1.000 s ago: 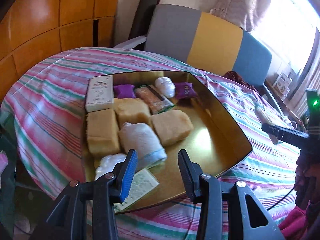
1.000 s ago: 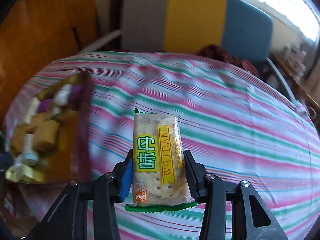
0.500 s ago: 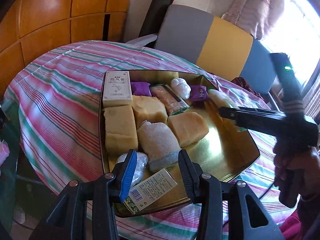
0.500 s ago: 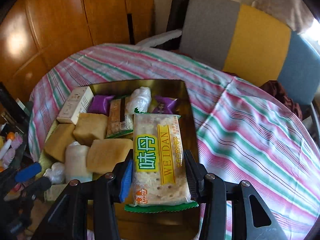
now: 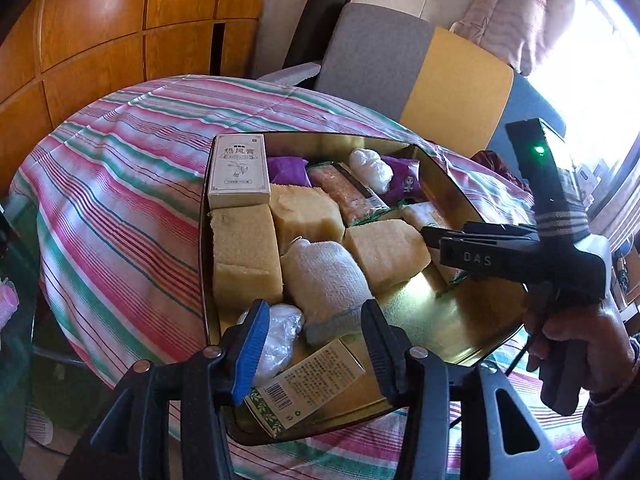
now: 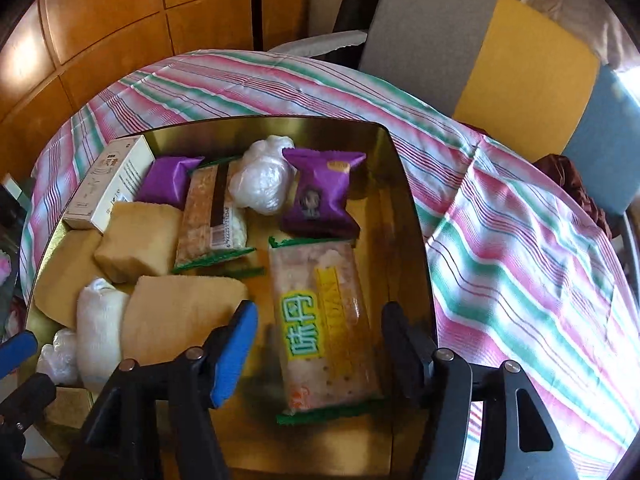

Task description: Organize objects

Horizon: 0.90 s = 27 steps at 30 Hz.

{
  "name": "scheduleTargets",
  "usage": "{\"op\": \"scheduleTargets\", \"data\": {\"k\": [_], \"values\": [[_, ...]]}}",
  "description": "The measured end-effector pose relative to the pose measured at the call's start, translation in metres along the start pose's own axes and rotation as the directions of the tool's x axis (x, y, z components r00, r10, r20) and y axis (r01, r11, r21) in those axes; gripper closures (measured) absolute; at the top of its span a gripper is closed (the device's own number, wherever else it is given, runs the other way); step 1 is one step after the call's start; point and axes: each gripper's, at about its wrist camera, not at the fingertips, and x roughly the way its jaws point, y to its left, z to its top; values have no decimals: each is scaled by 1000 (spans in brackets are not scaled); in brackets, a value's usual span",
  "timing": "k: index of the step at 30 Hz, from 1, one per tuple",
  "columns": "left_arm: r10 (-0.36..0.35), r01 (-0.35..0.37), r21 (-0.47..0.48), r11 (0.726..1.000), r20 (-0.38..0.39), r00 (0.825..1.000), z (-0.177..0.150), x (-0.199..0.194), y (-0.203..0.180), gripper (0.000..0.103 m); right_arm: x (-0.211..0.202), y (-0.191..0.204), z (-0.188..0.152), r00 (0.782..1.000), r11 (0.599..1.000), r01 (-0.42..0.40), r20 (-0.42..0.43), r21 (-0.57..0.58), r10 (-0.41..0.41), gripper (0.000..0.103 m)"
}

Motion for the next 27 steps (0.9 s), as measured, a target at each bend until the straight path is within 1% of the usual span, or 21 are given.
{"op": "scheduleTargets", "data": {"k": [3, 4, 8, 11, 14, 15, 16, 17, 19, 20, 22, 24, 27], "values": [[25, -25, 11, 1000, 11, 1000, 1, -2, -4, 50, -9, -2, -4, 999, 999, -20, 28, 28, 19, 35], [36, -36, 17, 999, 17, 999, 1, -4, -5, 48, -14, -2, -6, 999, 999, -18, 44, 30, 17, 33], [87, -90, 49, 995, 49, 995, 3, -11, -13, 47, -36, 2, -17, 994, 999, -17, 111, 37, 13, 24], [110, -117, 70, 991, 95, 989, 4, -21, -20, 47, -52, 5, -29, 989, 999, -14, 145, 46, 8, 19], [126, -138, 75, 988, 143, 982, 5, -32, -28, 45, -68, 8, -42, 984, 999, 4, 176, 54, -14, 18], [118, -130, 70, 989, 158, 980, 5, -37, -30, 44, -74, 9, -46, 982, 998, 10, 185, 60, -21, 18], [113, -125, 61, 990, 168, 979, 4, -40, -31, 39, -79, 9, -51, 981, 998, 16, 194, 66, -29, 18], [124, -134, 50, 990, 178, 976, 5, -42, -33, 35, -83, 9, -55, 979, 997, 22, 203, 73, -36, 18], [194, -202, 21, 979, 196, 961, 5, -47, -37, 30, -94, 7, -66, 973, 995, 34, 223, 97, -55, 18], [214, -221, 16, 975, 202, 956, 5, -49, -38, 30, -98, 6, -71, 971, 993, 37, 231, 113, -62, 17], [200, -209, 20, 978, 222, 954, 4, -54, -39, 30, -105, 2, -81, 967, 989, 28, 246, 148, -65, 17], [218, -227, 12, 974, 233, 948, 3, -57, -40, 30, -110, 0, -89, 965, 985, 21, 254, 172, -64, 17], [225, -233, 12, 972, 220, 949, 0, -57, -39, 30, -113, 1, -96, 965, 983, 14, 256, 184, -62, 17]]}}
